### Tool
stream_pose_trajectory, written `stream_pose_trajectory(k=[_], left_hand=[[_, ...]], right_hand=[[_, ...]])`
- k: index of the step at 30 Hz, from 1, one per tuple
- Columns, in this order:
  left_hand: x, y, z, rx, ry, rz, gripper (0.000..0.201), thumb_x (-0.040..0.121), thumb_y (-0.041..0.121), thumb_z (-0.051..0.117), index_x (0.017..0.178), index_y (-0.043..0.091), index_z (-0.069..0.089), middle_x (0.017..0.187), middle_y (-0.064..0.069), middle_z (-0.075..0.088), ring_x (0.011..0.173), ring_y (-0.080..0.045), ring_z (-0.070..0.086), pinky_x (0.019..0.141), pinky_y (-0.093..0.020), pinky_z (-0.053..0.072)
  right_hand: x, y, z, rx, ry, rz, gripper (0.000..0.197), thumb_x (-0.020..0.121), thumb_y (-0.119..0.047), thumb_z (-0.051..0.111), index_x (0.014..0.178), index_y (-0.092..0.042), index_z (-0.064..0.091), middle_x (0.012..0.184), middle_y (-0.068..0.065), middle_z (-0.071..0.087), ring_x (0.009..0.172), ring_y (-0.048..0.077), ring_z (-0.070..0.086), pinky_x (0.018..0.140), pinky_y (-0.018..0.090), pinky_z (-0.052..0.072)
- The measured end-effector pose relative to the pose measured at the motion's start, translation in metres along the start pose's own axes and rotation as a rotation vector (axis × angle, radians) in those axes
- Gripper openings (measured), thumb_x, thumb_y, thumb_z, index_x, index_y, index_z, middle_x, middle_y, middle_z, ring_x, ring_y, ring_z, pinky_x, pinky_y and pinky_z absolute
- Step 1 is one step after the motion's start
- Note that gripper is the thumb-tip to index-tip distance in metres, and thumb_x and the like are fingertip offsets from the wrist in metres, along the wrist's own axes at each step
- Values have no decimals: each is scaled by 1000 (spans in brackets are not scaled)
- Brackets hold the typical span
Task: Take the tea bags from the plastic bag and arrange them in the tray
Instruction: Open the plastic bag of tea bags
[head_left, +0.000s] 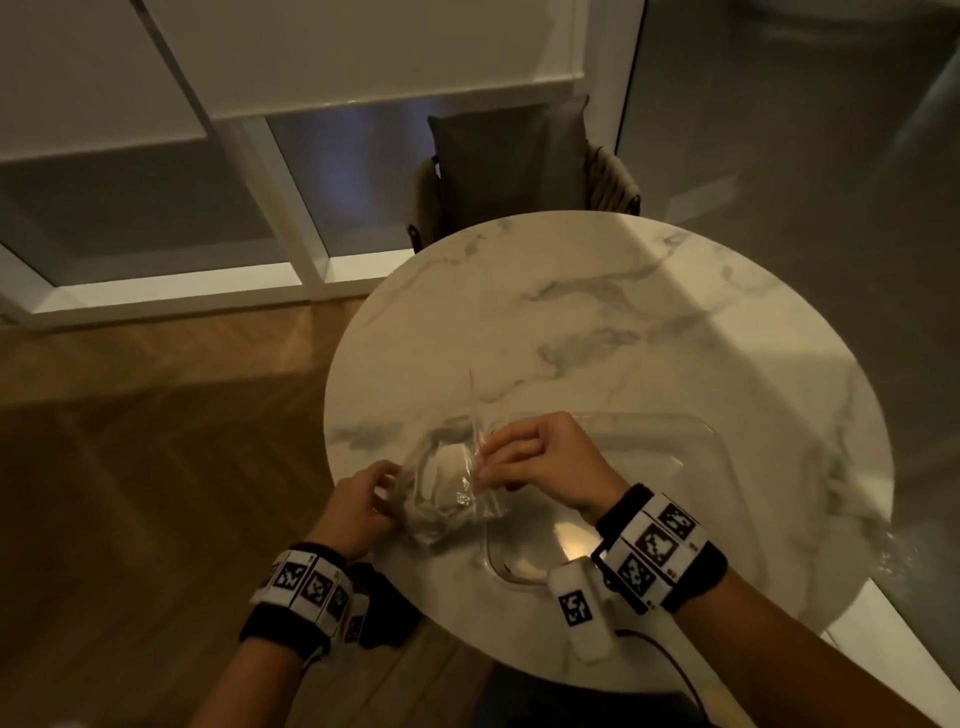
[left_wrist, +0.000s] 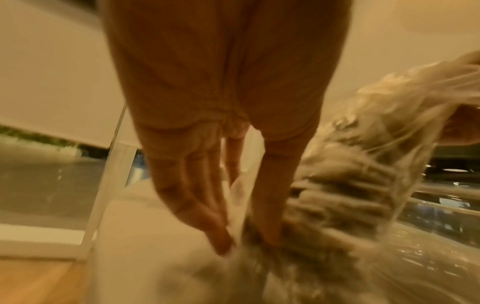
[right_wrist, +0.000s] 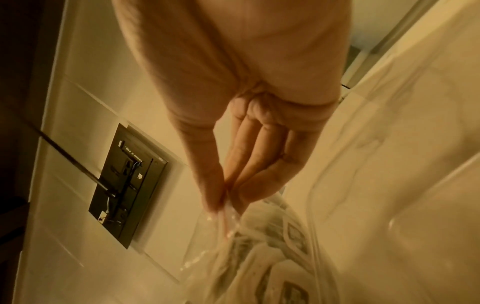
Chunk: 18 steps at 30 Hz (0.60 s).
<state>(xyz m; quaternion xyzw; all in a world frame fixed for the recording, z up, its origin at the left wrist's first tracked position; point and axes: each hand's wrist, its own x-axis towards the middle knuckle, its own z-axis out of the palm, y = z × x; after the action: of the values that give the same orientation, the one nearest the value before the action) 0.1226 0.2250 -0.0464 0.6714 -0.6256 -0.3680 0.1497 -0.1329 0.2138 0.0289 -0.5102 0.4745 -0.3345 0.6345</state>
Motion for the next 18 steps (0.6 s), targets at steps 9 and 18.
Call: stream_pose_trajectory(k=[9, 18], left_hand=[[-35, 95, -23, -402, 316, 321, 18, 85, 29, 74, 80, 12, 74, 72, -1, 72, 68, -17, 68, 65, -26, 55], [-19, 93, -11, -458, 178, 201, 23, 78, 27, 78, 77, 4, 74, 71, -11, 74, 70, -26, 72, 67, -36, 60]], right_hand=[[8, 0, 24, 60, -1, 13, 14, 67, 1, 84, 76, -3, 75, 70, 12, 74, 61, 13, 69, 58, 20, 52], [9, 9, 32, 70, -44, -9, 15, 69, 2, 82, 66, -8, 71, 63, 5, 69, 60, 11, 64, 61, 18, 52]])
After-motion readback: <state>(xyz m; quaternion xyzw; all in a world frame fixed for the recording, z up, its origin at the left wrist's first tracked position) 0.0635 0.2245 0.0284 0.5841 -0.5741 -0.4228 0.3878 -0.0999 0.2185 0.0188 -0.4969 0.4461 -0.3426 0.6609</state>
